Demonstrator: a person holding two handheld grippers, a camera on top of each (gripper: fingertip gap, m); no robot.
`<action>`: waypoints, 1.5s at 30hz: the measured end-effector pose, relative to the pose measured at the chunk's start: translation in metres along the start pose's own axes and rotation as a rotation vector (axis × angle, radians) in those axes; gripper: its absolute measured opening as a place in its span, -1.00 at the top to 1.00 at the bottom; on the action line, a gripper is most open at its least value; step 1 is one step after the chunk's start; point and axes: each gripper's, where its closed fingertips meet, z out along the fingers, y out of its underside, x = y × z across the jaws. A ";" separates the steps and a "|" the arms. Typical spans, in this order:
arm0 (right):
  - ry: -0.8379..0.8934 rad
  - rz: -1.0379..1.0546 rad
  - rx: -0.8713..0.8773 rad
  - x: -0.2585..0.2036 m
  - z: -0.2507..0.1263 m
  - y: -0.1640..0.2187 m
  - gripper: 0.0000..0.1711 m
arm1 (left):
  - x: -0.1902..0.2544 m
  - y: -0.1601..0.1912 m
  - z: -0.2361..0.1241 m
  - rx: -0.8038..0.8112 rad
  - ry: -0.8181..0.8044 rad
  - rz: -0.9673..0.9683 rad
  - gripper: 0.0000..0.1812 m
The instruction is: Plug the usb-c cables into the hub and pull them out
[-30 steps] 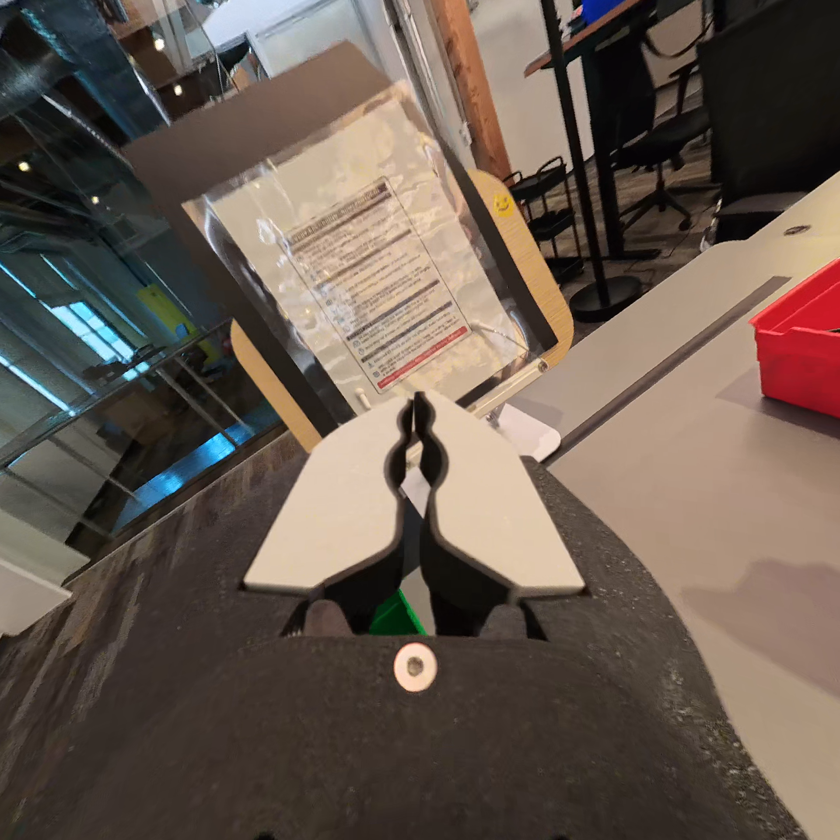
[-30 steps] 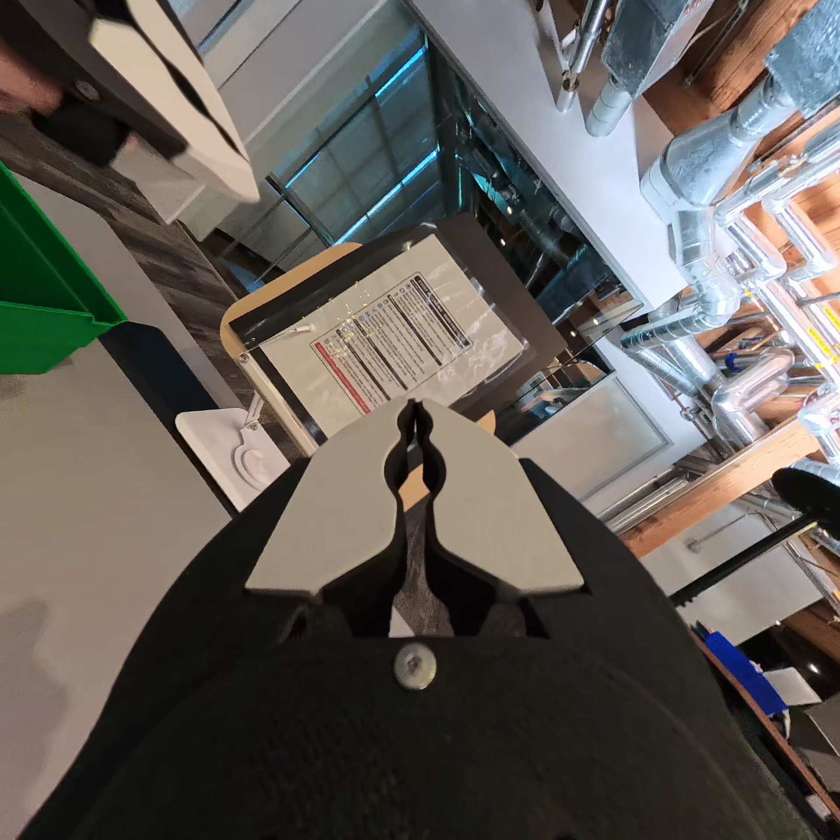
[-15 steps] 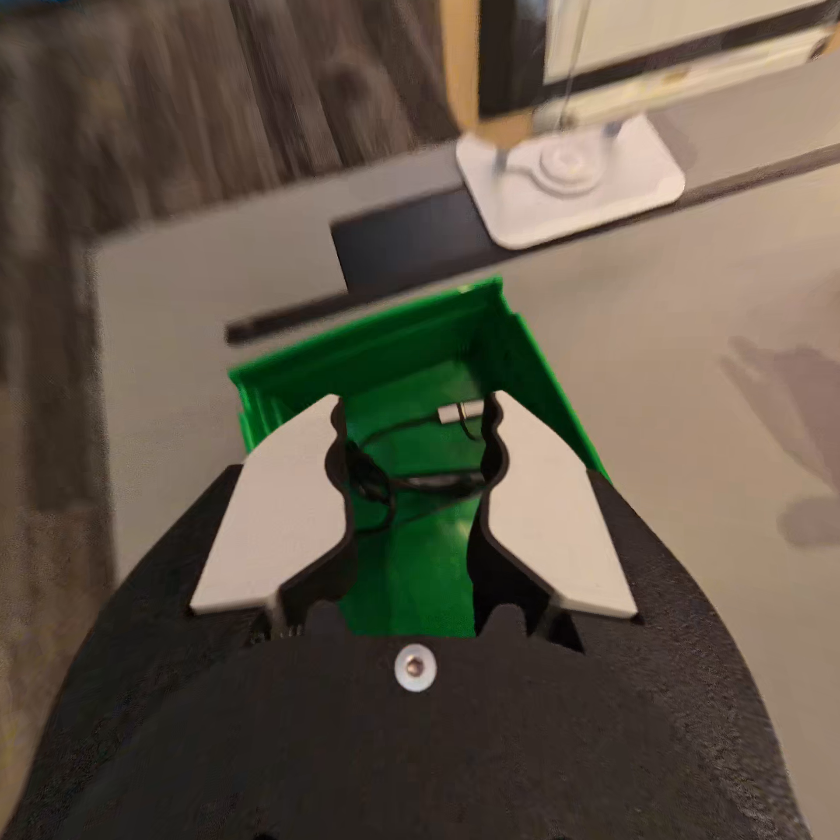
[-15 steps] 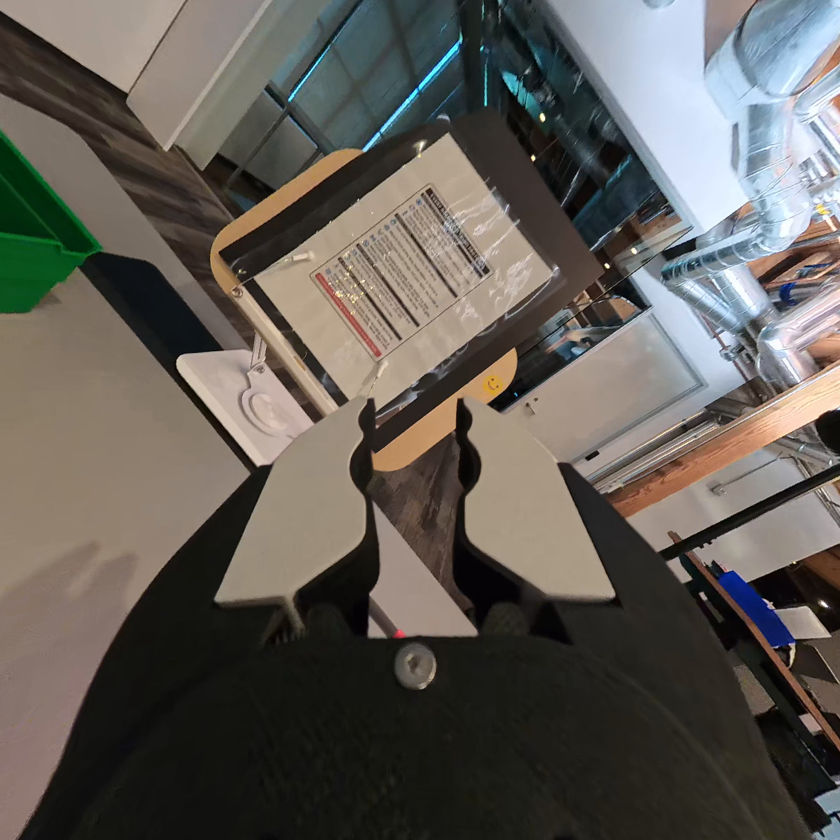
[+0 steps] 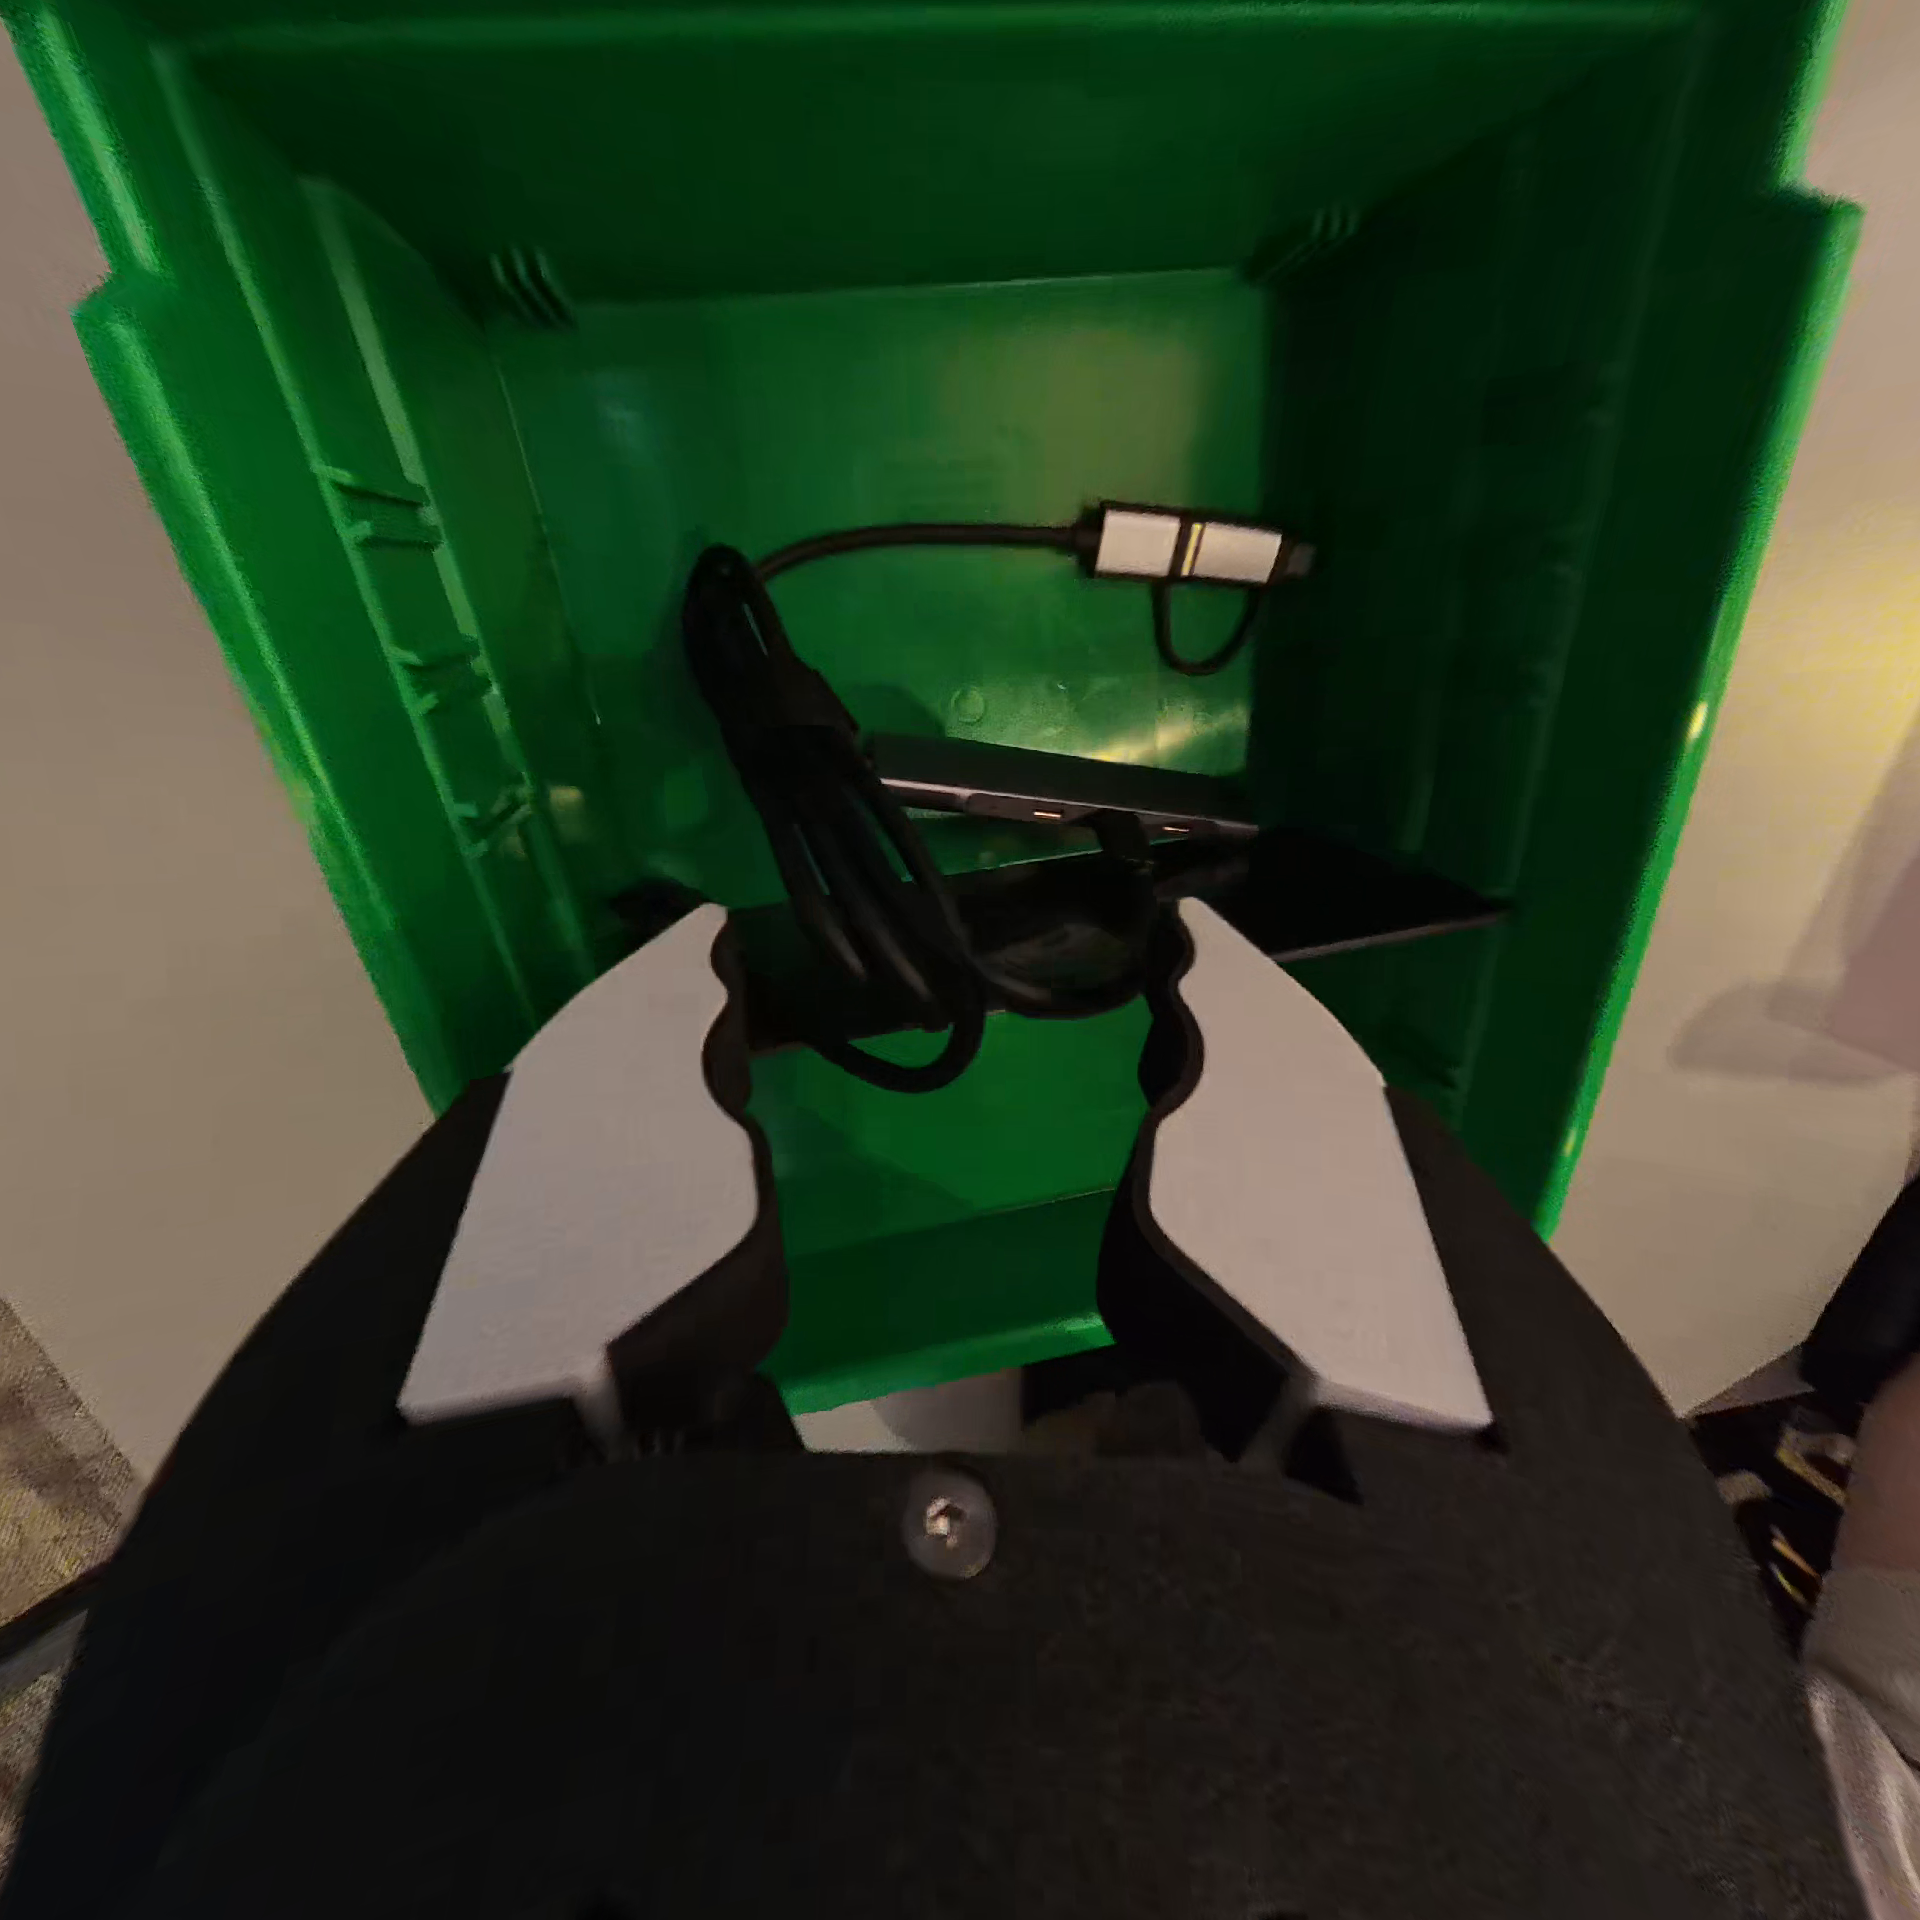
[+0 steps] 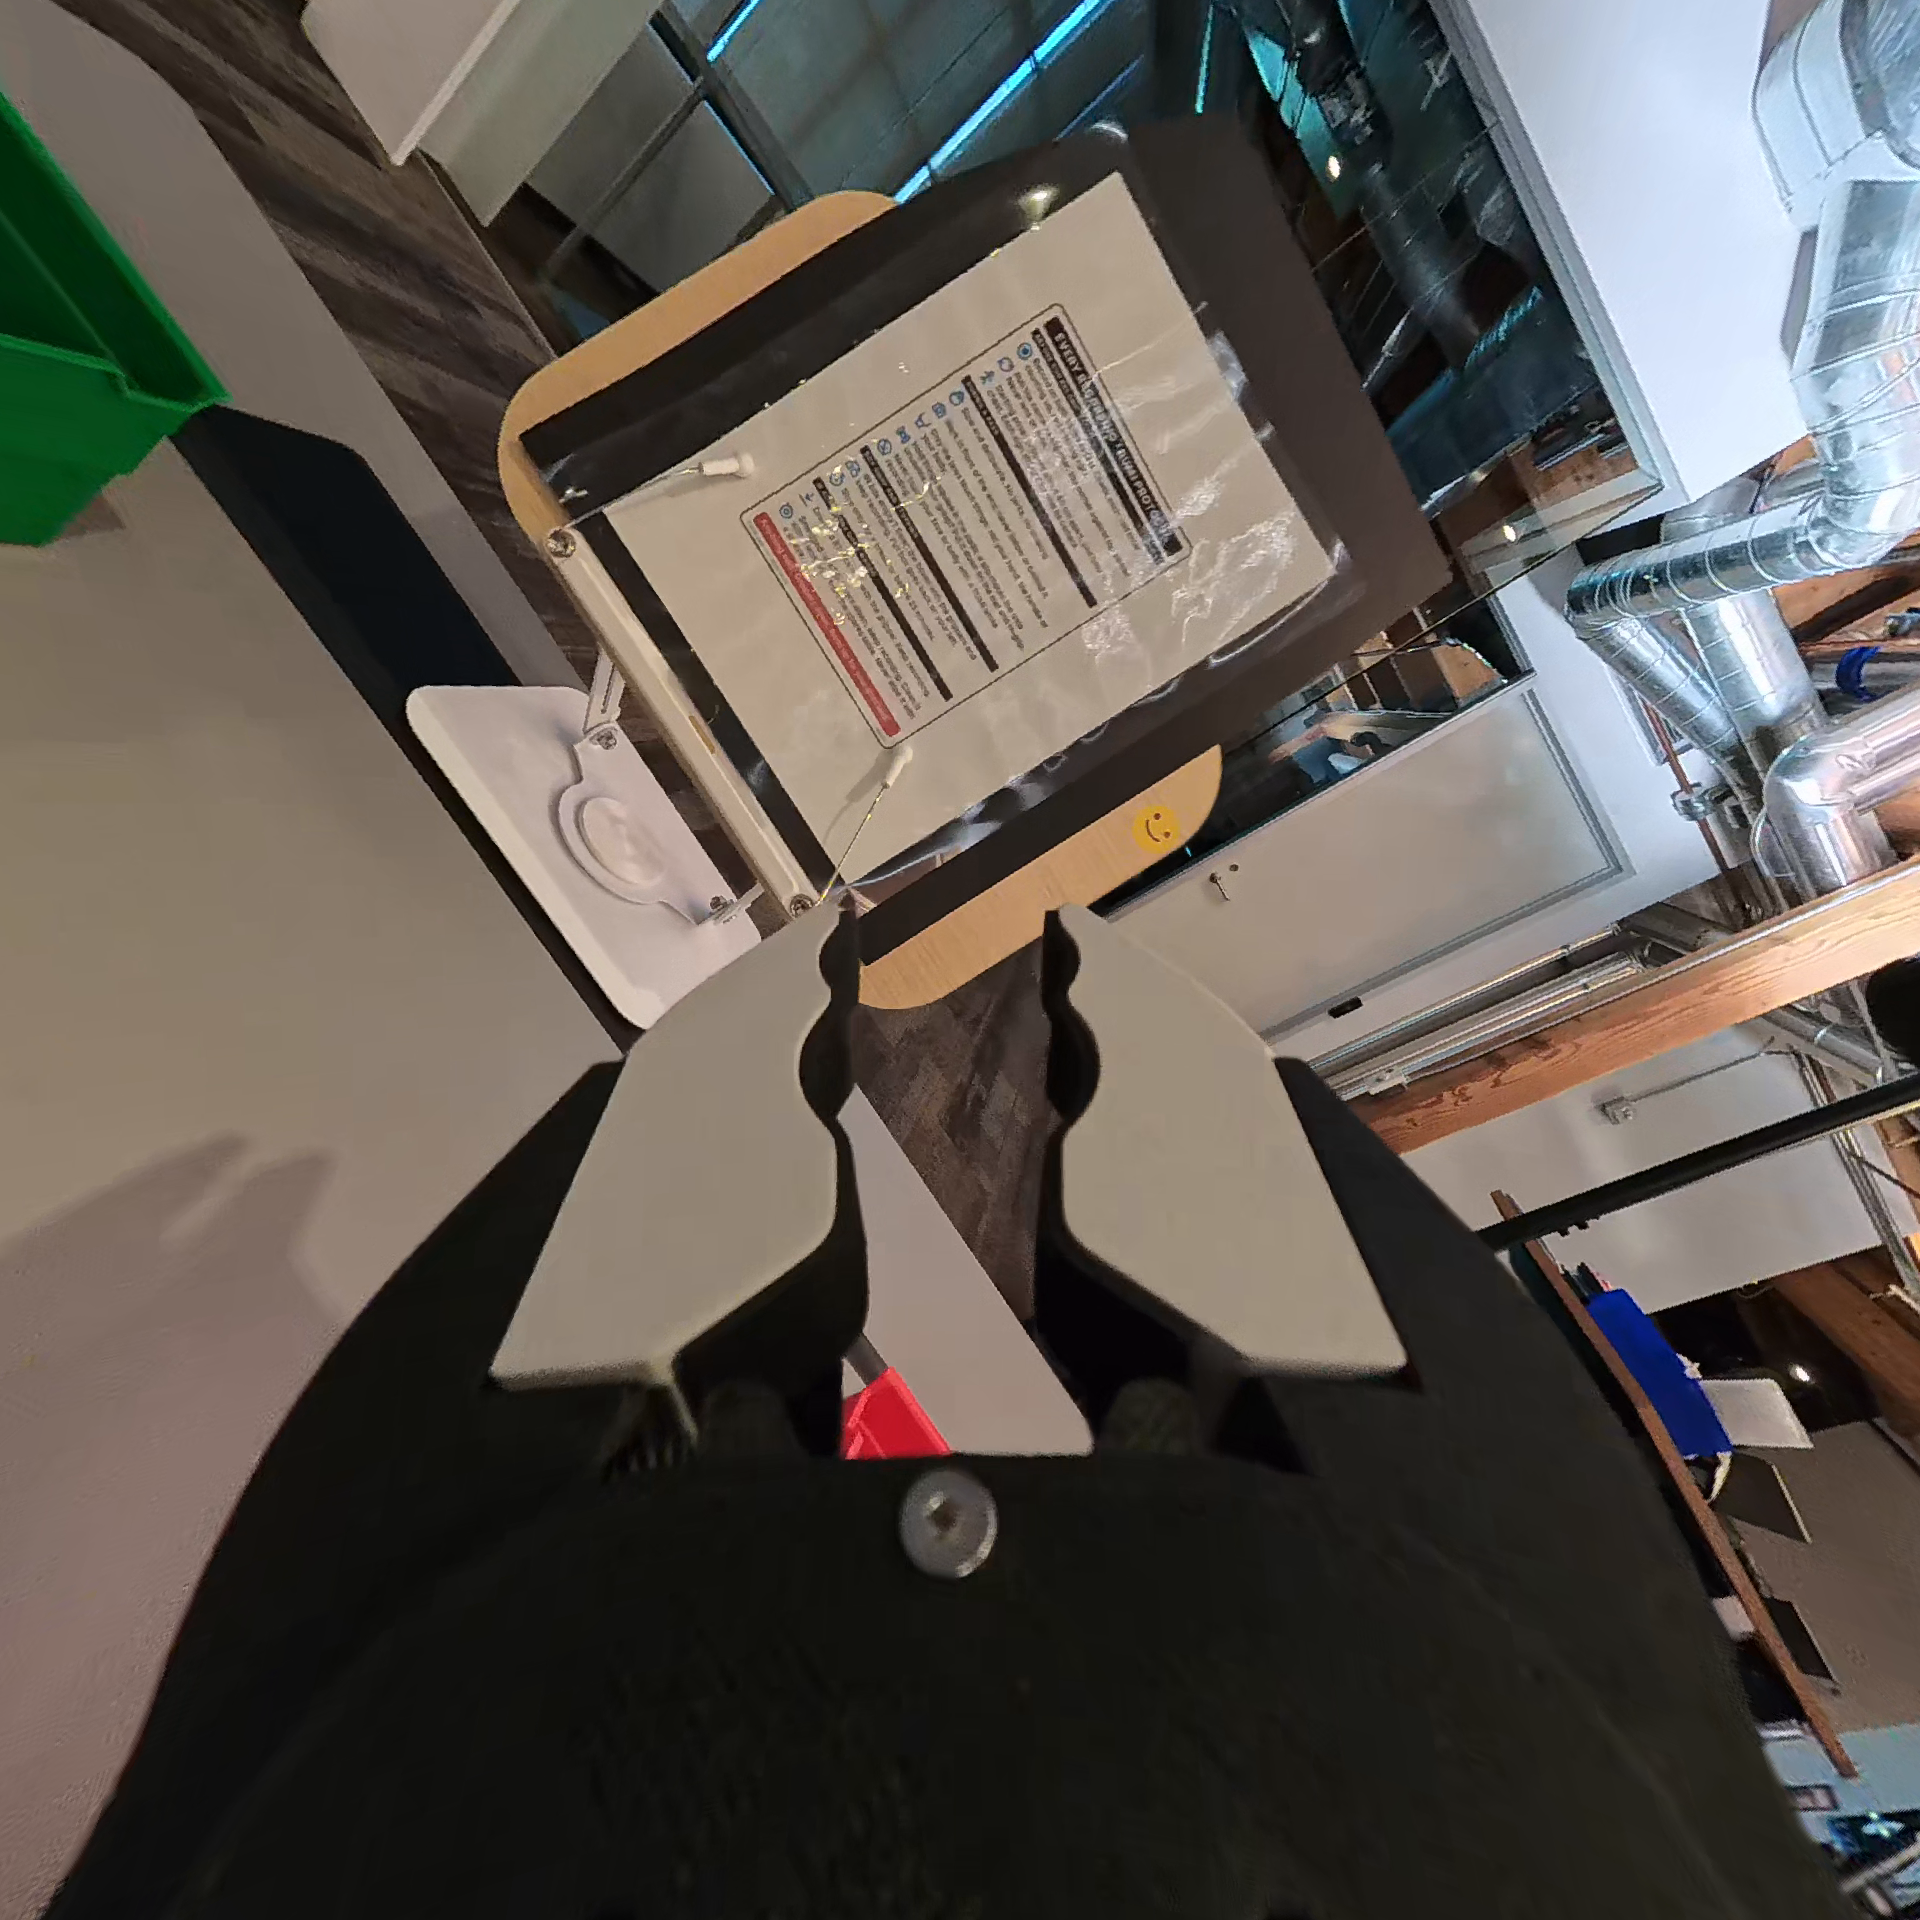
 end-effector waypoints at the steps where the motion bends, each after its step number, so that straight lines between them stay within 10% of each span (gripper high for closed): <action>1: -0.005 -0.011 -0.005 -0.002 0.000 0.000 0.60 | -0.001 0.000 0.003 -0.011 0.000 -0.002 0.24; 10: -0.024 -0.050 -0.030 -0.008 0.003 0.003 0.61 | 0.000 -0.014 -0.009 0.064 0.009 0.003 0.80; 26: -0.012 -0.130 0.004 -0.013 -0.001 -0.009 0.67 | 0.113 -0.039 -0.144 0.761 -0.098 0.556 0.87; 36: -0.298 -0.309 0.439 -0.100 -0.027 -0.071 0.60 | 0.221 0.014 -0.206 1.079 0.133 0.868 0.89; 45: -0.171 -0.398 0.569 -0.167 -0.021 -0.112 0.31 | 0.269 0.063 -0.227 1.169 0.285 0.976 0.89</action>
